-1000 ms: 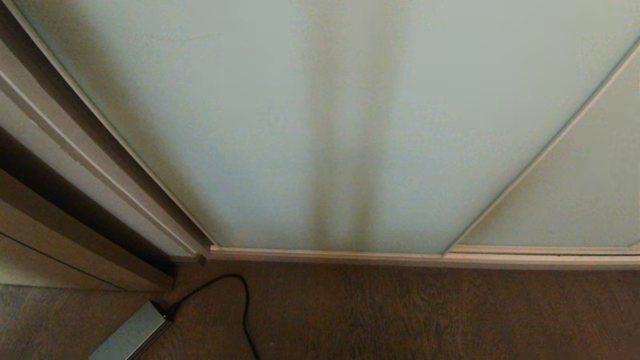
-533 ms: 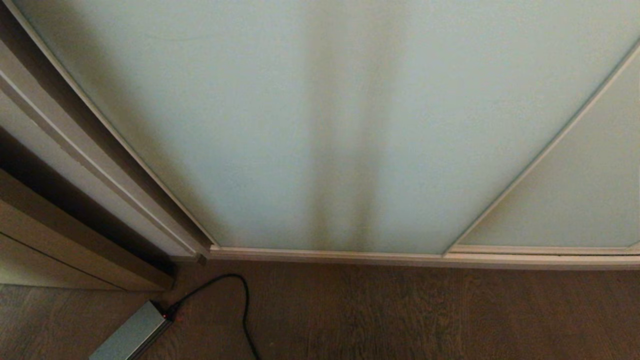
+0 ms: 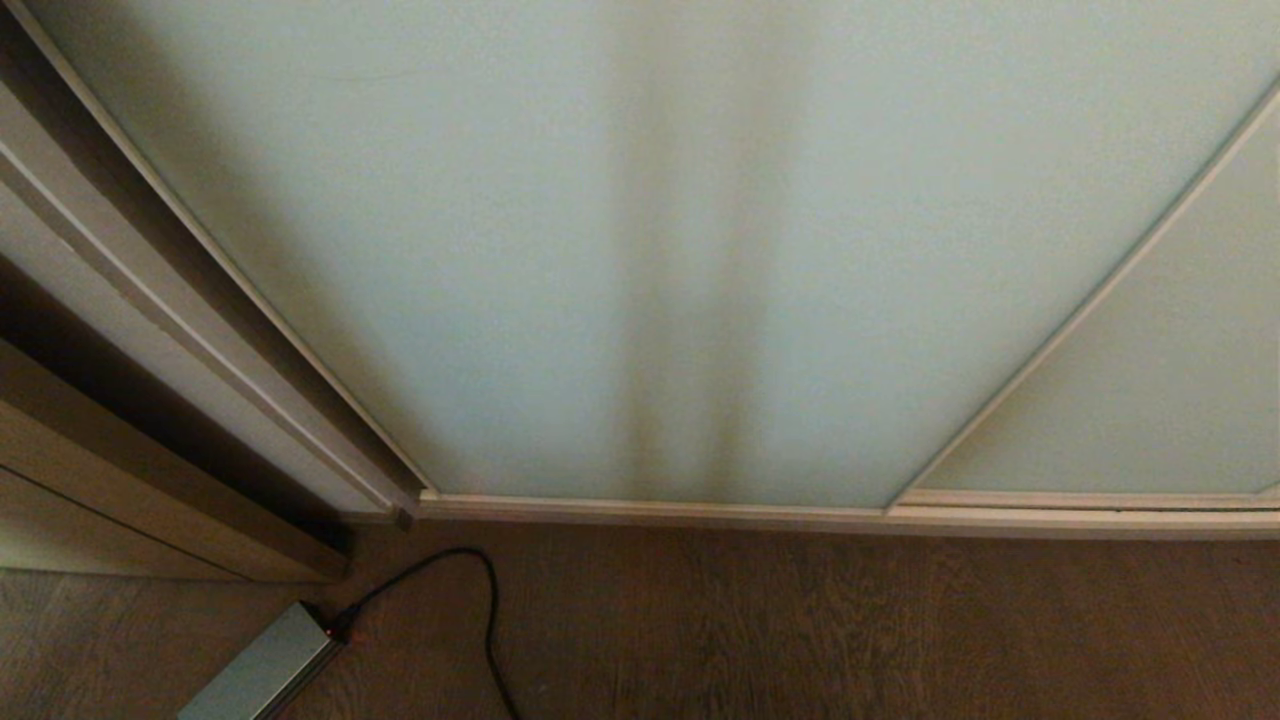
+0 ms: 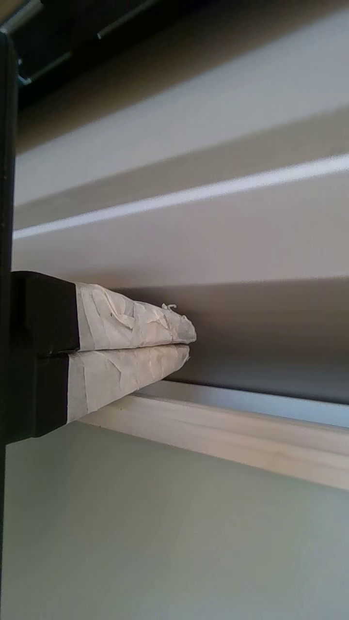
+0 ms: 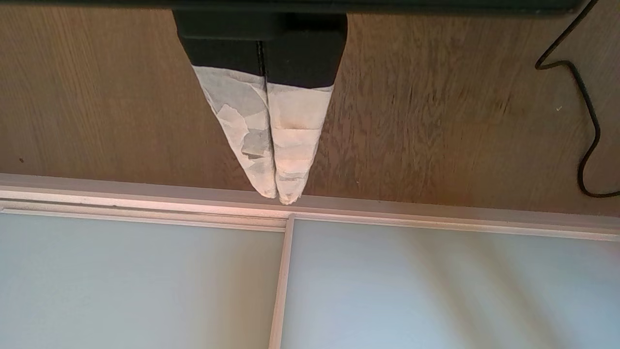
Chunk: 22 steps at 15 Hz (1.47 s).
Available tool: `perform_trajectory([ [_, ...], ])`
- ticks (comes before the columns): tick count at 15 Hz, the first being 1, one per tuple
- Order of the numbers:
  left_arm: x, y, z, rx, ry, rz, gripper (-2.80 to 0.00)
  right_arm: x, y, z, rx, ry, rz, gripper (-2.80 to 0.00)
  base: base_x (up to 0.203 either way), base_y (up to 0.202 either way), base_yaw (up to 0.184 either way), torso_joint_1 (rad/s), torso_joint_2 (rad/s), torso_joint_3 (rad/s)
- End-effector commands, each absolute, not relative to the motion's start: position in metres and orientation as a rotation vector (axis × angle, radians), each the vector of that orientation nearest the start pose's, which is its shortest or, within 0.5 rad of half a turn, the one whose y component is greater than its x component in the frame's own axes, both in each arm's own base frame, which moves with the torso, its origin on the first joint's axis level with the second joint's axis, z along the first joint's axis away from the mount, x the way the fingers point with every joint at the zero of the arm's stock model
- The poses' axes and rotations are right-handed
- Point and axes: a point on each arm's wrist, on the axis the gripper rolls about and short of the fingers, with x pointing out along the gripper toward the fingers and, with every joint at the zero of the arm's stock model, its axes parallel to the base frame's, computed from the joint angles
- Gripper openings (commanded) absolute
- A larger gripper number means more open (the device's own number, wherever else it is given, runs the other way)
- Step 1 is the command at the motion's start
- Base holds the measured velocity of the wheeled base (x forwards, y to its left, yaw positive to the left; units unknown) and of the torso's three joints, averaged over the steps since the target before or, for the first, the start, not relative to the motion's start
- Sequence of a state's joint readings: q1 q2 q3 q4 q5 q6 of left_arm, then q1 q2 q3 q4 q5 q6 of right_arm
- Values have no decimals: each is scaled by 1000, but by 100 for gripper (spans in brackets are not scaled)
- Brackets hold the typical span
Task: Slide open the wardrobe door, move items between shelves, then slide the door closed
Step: Open the door
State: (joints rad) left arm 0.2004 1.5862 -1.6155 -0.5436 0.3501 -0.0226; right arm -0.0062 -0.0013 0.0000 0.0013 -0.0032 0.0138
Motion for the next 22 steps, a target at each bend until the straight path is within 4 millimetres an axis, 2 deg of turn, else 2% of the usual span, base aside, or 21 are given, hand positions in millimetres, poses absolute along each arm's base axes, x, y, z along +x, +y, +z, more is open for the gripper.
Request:
perform_trajectory([
  [1, 258, 60, 434, -60, -582, 510, -280, -23, 0, 75, 14, 1, -9, -280, 0, 0, 0, 0, 0, 0],
  [4, 261, 59, 432, -52, -572, 484, -280, -23, 0, 75, 14, 0, -9, -280, 0, 0, 0, 0, 0, 0],
  [8, 275, 60, 425, -40, -545, 440, -280, -23, 0, 75, 14, -2, -9, -280, 0, 0, 0, 0, 0, 0],
  [11, 273, 55, 424, -45, -539, 416, -280, -23, 0, 75, 14, 1, -9, -280, 0, 0, 0, 0, 0, 0],
  [17, 234, 16, 431, -97, -528, 262, -280, -23, 0, 75, 14, 1, -9, -280, 0, 0, 0, 0, 0, 0],
  [22, 228, -3, 430, -113, -519, 167, -280, -23, 0, 75, 14, -1, -9, -280, 0, 0, 0, 0, 0, 0],
])
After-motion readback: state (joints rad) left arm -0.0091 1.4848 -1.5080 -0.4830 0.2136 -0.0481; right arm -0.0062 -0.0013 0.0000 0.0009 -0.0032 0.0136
